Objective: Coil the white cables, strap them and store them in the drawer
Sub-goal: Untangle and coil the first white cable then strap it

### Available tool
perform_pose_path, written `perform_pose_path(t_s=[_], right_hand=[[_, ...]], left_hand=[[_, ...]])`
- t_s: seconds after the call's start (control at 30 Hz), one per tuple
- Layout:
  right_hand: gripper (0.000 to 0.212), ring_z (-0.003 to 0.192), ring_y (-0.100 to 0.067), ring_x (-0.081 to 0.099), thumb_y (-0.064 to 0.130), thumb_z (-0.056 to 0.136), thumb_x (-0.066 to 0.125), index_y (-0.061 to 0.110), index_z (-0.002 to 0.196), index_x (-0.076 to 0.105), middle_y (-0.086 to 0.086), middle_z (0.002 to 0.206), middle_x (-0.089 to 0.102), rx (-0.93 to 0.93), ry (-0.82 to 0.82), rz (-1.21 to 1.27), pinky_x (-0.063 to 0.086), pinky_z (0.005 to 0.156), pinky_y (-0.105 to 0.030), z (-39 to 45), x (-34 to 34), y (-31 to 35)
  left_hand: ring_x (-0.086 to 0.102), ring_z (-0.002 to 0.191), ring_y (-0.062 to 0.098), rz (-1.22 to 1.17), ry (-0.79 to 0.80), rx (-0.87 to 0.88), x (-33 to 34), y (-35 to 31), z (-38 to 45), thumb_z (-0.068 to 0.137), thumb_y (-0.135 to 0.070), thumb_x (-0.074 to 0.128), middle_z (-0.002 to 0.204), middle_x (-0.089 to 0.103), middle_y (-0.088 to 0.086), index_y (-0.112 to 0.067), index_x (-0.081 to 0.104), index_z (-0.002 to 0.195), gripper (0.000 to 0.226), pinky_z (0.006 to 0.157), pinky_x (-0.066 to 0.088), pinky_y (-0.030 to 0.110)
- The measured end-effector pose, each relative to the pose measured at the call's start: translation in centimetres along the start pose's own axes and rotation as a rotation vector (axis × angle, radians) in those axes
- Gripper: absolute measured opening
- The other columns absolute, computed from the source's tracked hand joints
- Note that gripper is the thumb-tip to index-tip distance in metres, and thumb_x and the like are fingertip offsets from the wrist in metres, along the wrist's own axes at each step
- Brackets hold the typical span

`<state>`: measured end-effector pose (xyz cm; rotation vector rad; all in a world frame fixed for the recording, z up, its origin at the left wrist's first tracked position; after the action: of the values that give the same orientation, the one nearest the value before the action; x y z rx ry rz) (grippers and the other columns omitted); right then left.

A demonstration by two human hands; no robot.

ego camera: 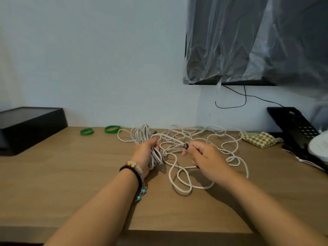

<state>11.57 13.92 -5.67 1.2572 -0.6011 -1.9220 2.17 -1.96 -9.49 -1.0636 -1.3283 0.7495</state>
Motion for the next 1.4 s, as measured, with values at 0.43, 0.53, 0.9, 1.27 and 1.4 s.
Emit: perform_pose_path(t_s=[0.43, 0.53, 0.9, 1.27, 1.4], right_hand=[[0.013, 0.067, -0.007, 0.059, 0.023, 0.095, 0.056, 0.024, 0.089, 0.068, 0.011, 0.071, 0.064, -0.102, -0.406, -0.031, 0.047, 0.062, -0.029, 5.1, 1.9, -3.2], [0.014, 0.073, -0.003, 0.061, 0.023, 0.094, 0.057, 0.024, 0.094, 0.071, 0.014, 0.075, 0.066, -0.138, -0.41, -0.022, 0.05, 0.066, -0.027, 4.7, 1.7, -3.4], [0.036, 0.044, -0.01, 0.038, 0.012, 0.095, 0.058, 0.028, 0.066, 0.072, 0.006, 0.043, 0.046, -0.06, 0.055, 0.216, 0.041, 0.052, -0.034, 4.0, 3.5, -1.5], [0.027, 0.042, 0.001, 0.043, 0.015, 0.095, 0.057, 0.023, 0.074, 0.069, 0.015, 0.044, 0.053, -0.037, 0.089, 0.152, 0.035, 0.048, -0.011, 3.5, 3.5, -1.2], [0.022, 0.049, -0.012, 0.042, 0.016, 0.095, 0.057, 0.014, 0.079, 0.072, 0.003, 0.051, 0.052, -0.058, 0.034, 0.182, 0.034, 0.049, -0.022, 3.8, 3.2, -1.3]], left_hand=[[0.053, 0.039, 0.009, 0.085, 0.112, 0.102, 0.1, -0.1, 1.4, 0.09, -0.014, 0.063, 0.048, 0.055, -0.003, -0.012, 0.057, 0.072, 0.019, 0.039, 0.042, 0.018], [0.053, 0.041, 0.01, 0.086, 0.135, 0.13, 0.4, -0.1, 1.4, 0.087, -0.015, 0.067, 0.05, 0.055, -0.002, -0.013, 0.059, 0.075, 0.014, 0.042, 0.043, 0.02], [0.06, 0.049, 0.014, 0.119, 0.296, 0.134, 0.9, -0.2, 0.7, 0.065, -0.037, 0.077, 0.055, 0.063, 0.002, -0.008, 0.065, 0.077, 0.034, 0.051, 0.05, 0.025], [0.056, 0.057, 0.022, 0.114, 0.323, 0.141, 1.1, 0.1, 0.9, 0.07, -0.022, 0.078, 0.066, 0.057, 0.011, -0.008, 0.066, 0.079, 0.021, 0.056, 0.049, 0.03], [0.049, 0.039, 0.01, -0.058, 0.193, 0.133, 0.4, -1.1, 0.8, 0.089, -0.021, 0.062, 0.047, 0.05, -0.003, -0.013, 0.061, 0.067, 0.024, 0.041, 0.044, 0.02]])
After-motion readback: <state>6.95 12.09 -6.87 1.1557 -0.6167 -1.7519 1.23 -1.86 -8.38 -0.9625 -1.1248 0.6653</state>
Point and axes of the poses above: each hand's wrist, its own z-axis towards the middle knuckle, its own x-axis out of the palm, y = z × x, the point moved 4 cm from there along z, towards the middle knuckle
